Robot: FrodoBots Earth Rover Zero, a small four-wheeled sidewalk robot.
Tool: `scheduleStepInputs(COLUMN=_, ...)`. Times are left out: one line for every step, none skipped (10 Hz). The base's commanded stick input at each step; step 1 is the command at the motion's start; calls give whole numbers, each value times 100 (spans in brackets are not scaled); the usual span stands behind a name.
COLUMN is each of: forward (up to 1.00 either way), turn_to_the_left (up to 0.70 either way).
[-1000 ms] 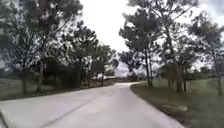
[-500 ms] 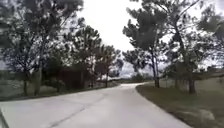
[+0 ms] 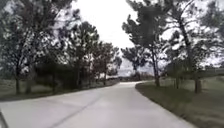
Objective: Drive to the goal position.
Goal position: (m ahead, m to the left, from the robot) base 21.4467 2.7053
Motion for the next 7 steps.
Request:
scheduleStepInputs(forward=85, turn_to_the_left=0)
scheduleStepInputs(forward=85, turn_to_the_left=0)
scheduleStepInputs(forward=85, turn_to_the_left=0)
scheduleStepInputs(forward=85, turn_to_the_left=0)
scheduleStepInputs(forward=85, turn_to_the_left=0)
scheduleStepInputs(forward=85, turn_to_the_left=0)
scheduleStepInputs(forward=85, turn_to_the_left=0)
